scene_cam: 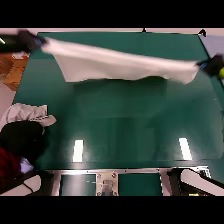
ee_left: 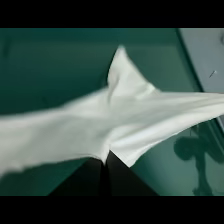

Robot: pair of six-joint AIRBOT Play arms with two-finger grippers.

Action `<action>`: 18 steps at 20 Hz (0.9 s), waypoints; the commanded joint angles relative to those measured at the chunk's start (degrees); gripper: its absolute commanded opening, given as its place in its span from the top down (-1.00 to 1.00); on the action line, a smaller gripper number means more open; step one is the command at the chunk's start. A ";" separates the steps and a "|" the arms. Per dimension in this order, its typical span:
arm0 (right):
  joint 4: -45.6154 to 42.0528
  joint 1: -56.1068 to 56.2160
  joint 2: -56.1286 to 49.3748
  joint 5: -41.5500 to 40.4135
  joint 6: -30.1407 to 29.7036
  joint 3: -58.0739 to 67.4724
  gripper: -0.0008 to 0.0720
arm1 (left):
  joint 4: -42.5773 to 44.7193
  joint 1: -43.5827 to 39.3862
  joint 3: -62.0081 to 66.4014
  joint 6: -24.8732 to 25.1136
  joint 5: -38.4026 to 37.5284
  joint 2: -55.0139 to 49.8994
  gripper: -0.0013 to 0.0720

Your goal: Fold the shirts.

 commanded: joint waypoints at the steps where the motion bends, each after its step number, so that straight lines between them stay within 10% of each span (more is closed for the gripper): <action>1: -0.44 -1.97 7.58 1.25 5.62 21.44 0.94 | -0.83 0.04 17.90 0.83 3.19 10.14 0.89; 10: -6.38 -9.05 16.57 -3.74 6.16 38.73 0.93 | 10.16 0.04 25.24 -6.25 1.29 20.52 0.89; 18: -6.16 -0.98 10.69 -5.31 2.23 11.21 0.93 | 10.40 0.02 -3.56 -5.09 1.25 10.45 0.89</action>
